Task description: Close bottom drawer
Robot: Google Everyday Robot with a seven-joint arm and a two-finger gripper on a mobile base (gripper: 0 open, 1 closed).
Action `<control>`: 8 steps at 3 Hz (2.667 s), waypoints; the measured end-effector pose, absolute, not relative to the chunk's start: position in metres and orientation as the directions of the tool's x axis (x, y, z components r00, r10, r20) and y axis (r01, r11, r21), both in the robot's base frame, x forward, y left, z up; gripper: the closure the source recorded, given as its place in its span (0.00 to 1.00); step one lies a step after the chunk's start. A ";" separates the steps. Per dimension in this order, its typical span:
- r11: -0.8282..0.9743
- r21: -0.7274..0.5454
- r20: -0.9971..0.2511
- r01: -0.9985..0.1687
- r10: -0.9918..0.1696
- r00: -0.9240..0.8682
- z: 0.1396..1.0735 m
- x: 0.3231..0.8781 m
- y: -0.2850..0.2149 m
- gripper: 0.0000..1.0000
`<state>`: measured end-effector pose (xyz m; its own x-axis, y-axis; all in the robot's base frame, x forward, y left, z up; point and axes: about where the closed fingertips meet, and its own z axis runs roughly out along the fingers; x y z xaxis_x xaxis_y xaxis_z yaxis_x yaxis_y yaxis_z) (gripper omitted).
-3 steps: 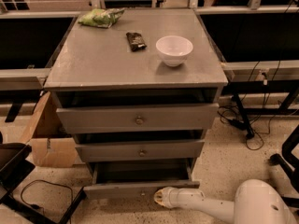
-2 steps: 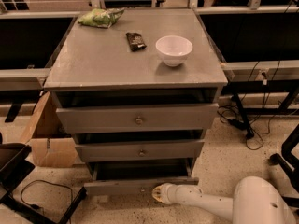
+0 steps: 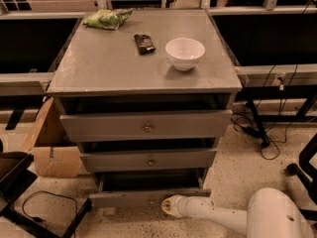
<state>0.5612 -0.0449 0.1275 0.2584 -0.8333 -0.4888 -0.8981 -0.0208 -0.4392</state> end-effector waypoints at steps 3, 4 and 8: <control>-0.021 -0.439 -0.489 -0.898 -0.833 0.258 0.127 0.561 -0.045 0.00; -0.021 -0.439 -0.489 -0.898 -0.833 0.258 0.127 0.561 -0.045 0.00; -0.029 -0.351 -0.421 -0.936 -0.888 0.185 0.103 0.613 -0.069 0.88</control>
Offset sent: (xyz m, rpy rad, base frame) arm 0.0000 0.0000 0.0000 0.0000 0.0000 0.0000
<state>0.6128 -0.0691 0.1034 0.1854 -0.8881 -0.4206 -0.9359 -0.0292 -0.3509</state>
